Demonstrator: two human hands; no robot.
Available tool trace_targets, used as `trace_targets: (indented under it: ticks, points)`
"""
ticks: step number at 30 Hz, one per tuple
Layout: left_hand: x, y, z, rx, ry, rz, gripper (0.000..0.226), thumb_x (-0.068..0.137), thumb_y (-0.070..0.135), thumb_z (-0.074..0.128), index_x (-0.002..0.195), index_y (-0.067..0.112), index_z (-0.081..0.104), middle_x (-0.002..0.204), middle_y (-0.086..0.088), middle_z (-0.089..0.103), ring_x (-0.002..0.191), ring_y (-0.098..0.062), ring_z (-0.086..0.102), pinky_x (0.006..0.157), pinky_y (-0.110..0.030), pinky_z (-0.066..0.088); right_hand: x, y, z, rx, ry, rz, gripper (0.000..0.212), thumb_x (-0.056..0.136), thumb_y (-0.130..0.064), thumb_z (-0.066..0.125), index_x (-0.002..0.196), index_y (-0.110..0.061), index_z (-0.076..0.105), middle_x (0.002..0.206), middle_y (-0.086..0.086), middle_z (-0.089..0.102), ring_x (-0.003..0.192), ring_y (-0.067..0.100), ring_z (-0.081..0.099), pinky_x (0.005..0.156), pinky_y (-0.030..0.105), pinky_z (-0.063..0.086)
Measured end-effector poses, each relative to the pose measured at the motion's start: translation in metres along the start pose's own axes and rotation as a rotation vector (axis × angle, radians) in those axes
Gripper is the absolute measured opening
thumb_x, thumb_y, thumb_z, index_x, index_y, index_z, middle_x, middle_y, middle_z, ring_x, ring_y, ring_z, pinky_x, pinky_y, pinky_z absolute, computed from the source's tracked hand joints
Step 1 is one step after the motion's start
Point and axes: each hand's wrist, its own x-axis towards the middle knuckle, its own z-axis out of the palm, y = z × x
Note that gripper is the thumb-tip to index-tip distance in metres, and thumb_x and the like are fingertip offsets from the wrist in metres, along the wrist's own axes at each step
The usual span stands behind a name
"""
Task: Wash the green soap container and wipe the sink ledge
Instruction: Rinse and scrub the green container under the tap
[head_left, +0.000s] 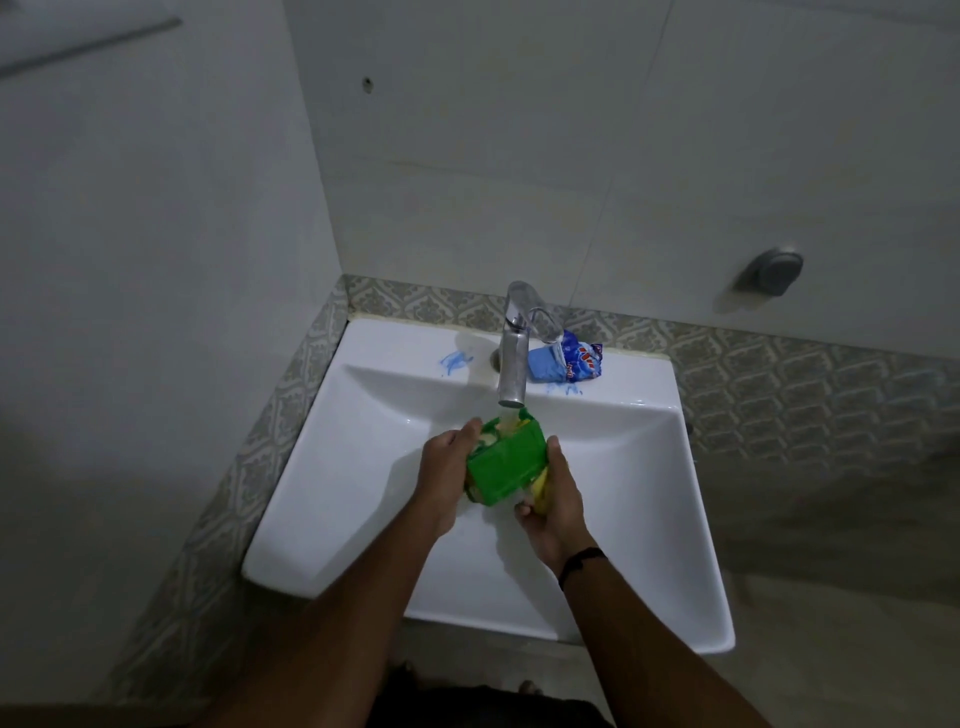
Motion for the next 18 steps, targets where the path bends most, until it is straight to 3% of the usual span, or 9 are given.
trace_targets:
  ticks: [3, 5, 8, 10, 13, 18]
  points:
    - [0.001, -0.003, -0.005, -0.199, -0.036, -0.170, 0.033, 0.096, 0.033, 0.055, 0.098, 0.004, 0.068, 0.092, -0.016, 0.072, 0.081, -0.027, 0.068, 0.080, -0.038, 0.053, -0.004, -0.003, 0.002, -0.038, -0.092, -0.005, 0.064, 0.078, -0.055, 0.067, 0.119, -0.007, 0.060, 0.065, 0.002, 0.047, 0.043, 0.008, 0.039, 0.036, 0.020, 0.037]
    - [0.003, -0.008, -0.009, -0.263, -0.066, -0.258, 0.043, 0.097, 0.040, 0.051, 0.105, 0.001, 0.067, 0.099, -0.019, 0.071, 0.088, -0.030, 0.068, 0.082, -0.040, 0.054, -0.009, -0.006, 0.006, -0.065, -0.110, -0.029, 0.054, 0.080, -0.050, 0.068, 0.112, -0.007, 0.062, 0.061, 0.003, 0.047, 0.043, 0.009, 0.039, 0.036, 0.020, 0.036]
    - [0.005, -0.017, -0.012, -0.174, -0.022, -0.307, 0.054, 0.094, 0.048, 0.051, 0.113, -0.001, 0.065, 0.107, -0.022, 0.070, 0.099, -0.034, 0.066, 0.092, -0.049, 0.052, -0.018, -0.011, 0.012, -0.127, -0.042, -0.154, 0.034, 0.084, -0.039, 0.068, 0.098, -0.008, 0.063, 0.061, 0.003, 0.052, 0.044, 0.010, 0.042, 0.041, 0.022, 0.039]
    - [0.006, -0.020, -0.014, -0.068, -0.026, -0.371, 0.060, 0.091, 0.052, 0.053, 0.119, -0.001, 0.061, 0.111, -0.021, 0.068, 0.103, -0.036, 0.065, 0.090, -0.052, 0.051, -0.022, -0.013, 0.014, -0.204, -0.023, -0.297, 0.027, 0.085, -0.033, 0.067, 0.095, -0.008, 0.064, 0.072, 0.007, 0.059, 0.054, 0.013, 0.052, 0.047, 0.025, 0.042]
    - [-0.001, -0.017, -0.014, -0.207, -0.261, -0.542, 0.071, 0.087, 0.062, 0.052, 0.124, 0.001, 0.055, 0.120, -0.021, 0.063, 0.110, -0.034, 0.061, 0.092, -0.049, 0.050, -0.025, -0.012, 0.016, -0.422, -0.010, -0.473, 0.016, 0.086, -0.025, 0.067, 0.086, -0.009, 0.065, 0.080, 0.007, 0.066, 0.073, 0.016, 0.060, 0.053, 0.024, 0.045]
    - [0.000, -0.020, -0.009, -0.252, -0.431, -0.445, 0.084, 0.074, 0.078, 0.053, 0.130, 0.016, 0.059, 0.129, -0.016, 0.062, 0.123, -0.033, 0.055, 0.105, -0.056, 0.040, -0.028, -0.008, 0.019, -0.457, -0.005, -0.492, 0.030, 0.088, -0.025, 0.065, 0.061, -0.017, 0.055, 0.060, 0.000, 0.055, 0.059, 0.013, 0.050, 0.052, 0.026, 0.040]
